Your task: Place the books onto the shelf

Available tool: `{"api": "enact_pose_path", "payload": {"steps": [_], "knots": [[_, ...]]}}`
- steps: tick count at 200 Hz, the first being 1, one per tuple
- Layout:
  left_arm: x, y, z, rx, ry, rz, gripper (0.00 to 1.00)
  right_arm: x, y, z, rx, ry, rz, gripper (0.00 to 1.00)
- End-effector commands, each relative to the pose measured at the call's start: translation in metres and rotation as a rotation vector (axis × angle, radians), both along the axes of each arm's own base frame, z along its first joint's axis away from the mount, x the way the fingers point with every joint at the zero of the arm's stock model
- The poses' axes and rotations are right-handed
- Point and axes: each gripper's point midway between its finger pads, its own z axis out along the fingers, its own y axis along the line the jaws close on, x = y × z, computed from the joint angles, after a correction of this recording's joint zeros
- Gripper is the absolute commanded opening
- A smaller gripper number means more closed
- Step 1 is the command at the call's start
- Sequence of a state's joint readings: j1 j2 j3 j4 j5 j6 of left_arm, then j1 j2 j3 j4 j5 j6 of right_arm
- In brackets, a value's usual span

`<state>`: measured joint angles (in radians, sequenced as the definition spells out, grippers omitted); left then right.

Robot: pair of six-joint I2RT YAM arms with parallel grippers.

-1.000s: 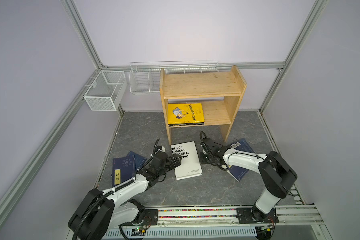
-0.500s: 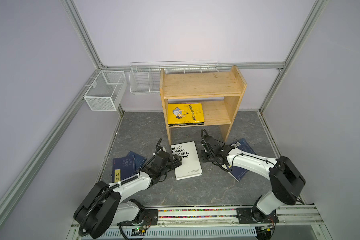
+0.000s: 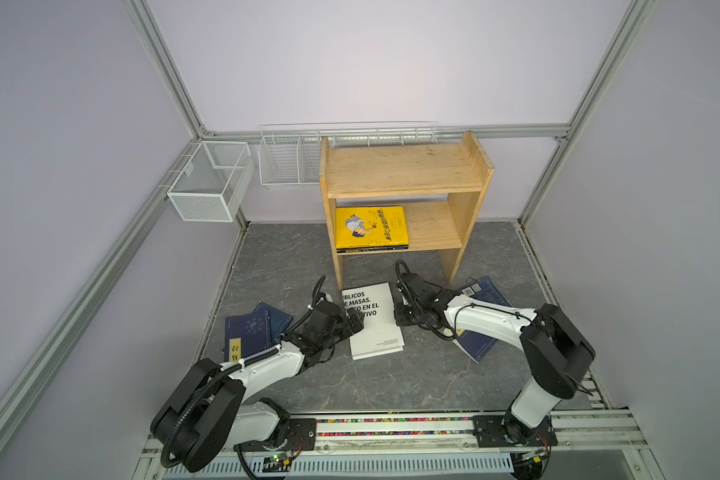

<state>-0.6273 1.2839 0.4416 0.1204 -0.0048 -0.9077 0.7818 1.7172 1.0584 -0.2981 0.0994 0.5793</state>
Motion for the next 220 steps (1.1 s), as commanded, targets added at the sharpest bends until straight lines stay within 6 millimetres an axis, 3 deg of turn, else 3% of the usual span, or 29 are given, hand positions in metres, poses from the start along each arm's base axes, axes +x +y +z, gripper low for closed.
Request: {"api": "enact_pose_path", "payload": {"steps": [1,67,121,173,220], "knots": [[0.01,0.005,0.005,0.016,-0.014,0.037,0.99,-0.008,0.0,-0.021,-0.028,0.038,0.009,0.22],[0.012,0.016,-0.004,0.05,0.008,0.064,0.99,-0.014,-0.012,-0.058,-0.139,0.085,0.008,0.16],[0.021,-0.006,0.0,-0.044,0.009,0.006,1.0,-0.026,-0.032,-0.099,-0.24,0.164,-0.033,0.11],[0.027,-0.058,0.045,-0.292,-0.052,-0.165,0.99,-0.036,-0.027,-0.127,-0.224,0.248,-0.018,0.1],[0.029,-0.069,0.095,-0.407,-0.14,-0.171,1.0,-0.044,-0.018,-0.131,-0.16,0.302,0.005,0.11]]}}
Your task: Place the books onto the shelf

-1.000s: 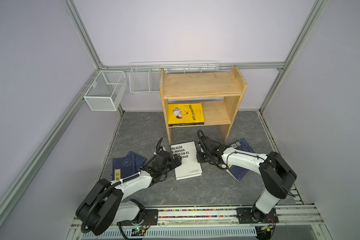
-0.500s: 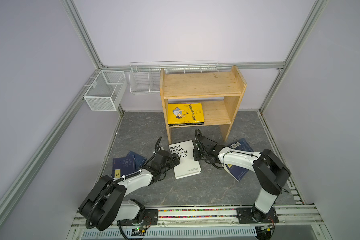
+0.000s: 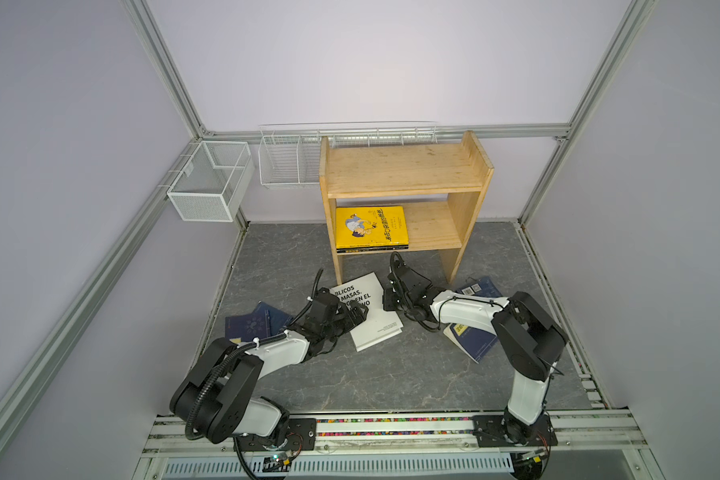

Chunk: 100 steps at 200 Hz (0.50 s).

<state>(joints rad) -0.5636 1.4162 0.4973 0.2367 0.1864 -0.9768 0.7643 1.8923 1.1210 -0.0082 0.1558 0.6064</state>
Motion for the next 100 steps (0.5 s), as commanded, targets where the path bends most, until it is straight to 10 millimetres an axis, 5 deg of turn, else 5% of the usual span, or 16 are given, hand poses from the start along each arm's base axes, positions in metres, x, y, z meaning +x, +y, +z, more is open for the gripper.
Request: {"api": "enact_pose_path", "payload": {"steps": [1,33,100], "knots": [[0.012,-0.046,0.095,-0.251,-0.216,-0.108,1.0,-0.104,-0.052,-0.121,-0.25,0.458,0.083,0.11],[0.004,-0.059,0.123,-0.249,-0.259,-0.148,1.0,-0.113,-0.032,-0.124,-0.147,0.503,0.115,0.11],[0.001,-0.079,0.149,-0.315,-0.316,-0.174,1.0,-0.118,-0.016,-0.119,-0.067,0.526,0.143,0.13]]}}
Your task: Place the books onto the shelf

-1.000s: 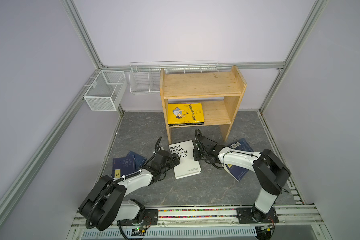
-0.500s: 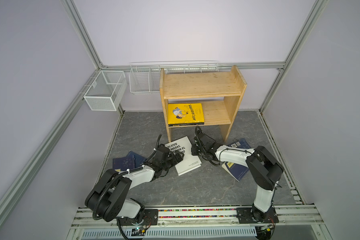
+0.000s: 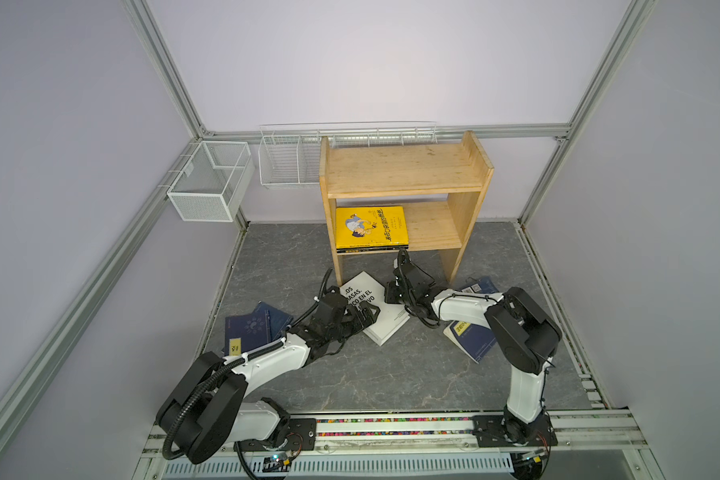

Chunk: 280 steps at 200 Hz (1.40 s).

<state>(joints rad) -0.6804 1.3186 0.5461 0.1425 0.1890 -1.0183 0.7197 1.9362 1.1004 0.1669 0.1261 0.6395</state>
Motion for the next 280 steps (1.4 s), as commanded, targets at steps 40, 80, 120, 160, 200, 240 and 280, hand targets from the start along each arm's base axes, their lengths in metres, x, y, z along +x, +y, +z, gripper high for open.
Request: {"api": "enact_pose_path", "payload": {"steps": [40,80,120,160,200,240,280], "knots": [[0.033,-0.047,0.145,-0.282,-0.385,-0.085,0.99,-0.153,-0.004,-0.117,-0.106,0.601,0.257,0.14],[0.042,-0.056,0.161,-0.309,-0.433,-0.093,1.0,-0.157,0.008,-0.111,-0.037,0.626,0.297,0.15],[0.049,-0.058,0.161,-0.296,-0.457,-0.082,1.0,-0.16,0.019,-0.1,0.025,0.639,0.329,0.15],[0.063,-0.058,0.159,-0.235,-0.499,-0.068,0.99,-0.161,0.027,-0.09,0.075,0.648,0.355,0.15],[0.075,-0.055,0.148,-0.282,-0.477,-0.046,1.0,-0.152,0.019,-0.087,0.067,0.632,0.327,0.15],[0.065,-0.035,0.133,-0.218,-0.415,-0.015,0.99,-0.125,0.004,-0.066,0.007,0.516,0.303,0.19],[0.039,0.013,0.094,-0.085,-0.29,0.095,1.0,-0.087,-0.002,-0.007,-0.078,0.282,0.294,0.28]]}}
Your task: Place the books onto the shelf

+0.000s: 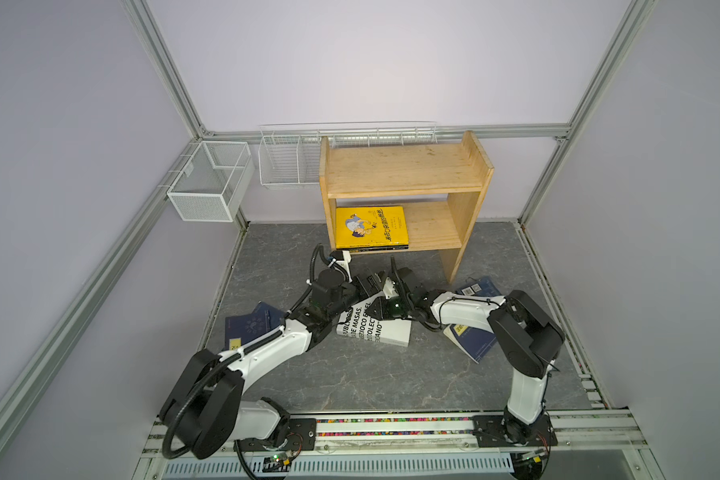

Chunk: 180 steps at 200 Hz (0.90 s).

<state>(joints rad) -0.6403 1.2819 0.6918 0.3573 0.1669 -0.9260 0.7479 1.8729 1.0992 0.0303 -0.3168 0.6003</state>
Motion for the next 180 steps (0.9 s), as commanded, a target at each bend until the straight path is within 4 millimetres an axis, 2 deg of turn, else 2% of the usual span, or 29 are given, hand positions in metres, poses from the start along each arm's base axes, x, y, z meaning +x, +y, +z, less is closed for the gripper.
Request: {"api": "enact_pose_path", "payload": {"steps": [1,25,33,49,79,106,144,169,180], "knots": [[-0.015,0.03,-0.033,0.081,0.104,0.083,0.99,-0.007,-0.048,-0.022,-0.255,0.0,-0.041,0.28],[-0.032,0.052,-0.061,0.123,0.189,0.136,1.0,0.012,-0.059,0.001,-0.295,-0.125,-0.099,0.35],[-0.037,0.059,-0.072,0.131,0.219,0.16,1.0,0.017,-0.065,0.004,-0.312,-0.154,-0.121,0.37],[-0.044,0.069,-0.093,0.124,0.268,0.193,0.99,0.028,-0.078,0.006,-0.353,-0.212,-0.173,0.45],[-0.054,0.069,-0.116,0.096,0.35,0.192,1.0,0.046,-0.094,0.002,-0.322,-0.235,-0.242,0.54],[-0.056,0.066,-0.128,0.098,0.398,0.183,1.0,0.06,-0.101,0.009,-0.3,-0.293,-0.284,0.6],[-0.057,0.058,-0.144,0.104,0.438,0.173,1.0,0.071,-0.101,0.023,-0.315,-0.357,-0.274,0.61],[-0.055,0.051,-0.151,0.096,0.453,0.163,1.0,0.079,-0.102,0.009,-0.349,-0.356,-0.271,0.58],[-0.054,0.048,-0.155,0.094,0.456,0.162,1.0,0.083,-0.102,-0.004,-0.366,-0.321,-0.271,0.5]]}}
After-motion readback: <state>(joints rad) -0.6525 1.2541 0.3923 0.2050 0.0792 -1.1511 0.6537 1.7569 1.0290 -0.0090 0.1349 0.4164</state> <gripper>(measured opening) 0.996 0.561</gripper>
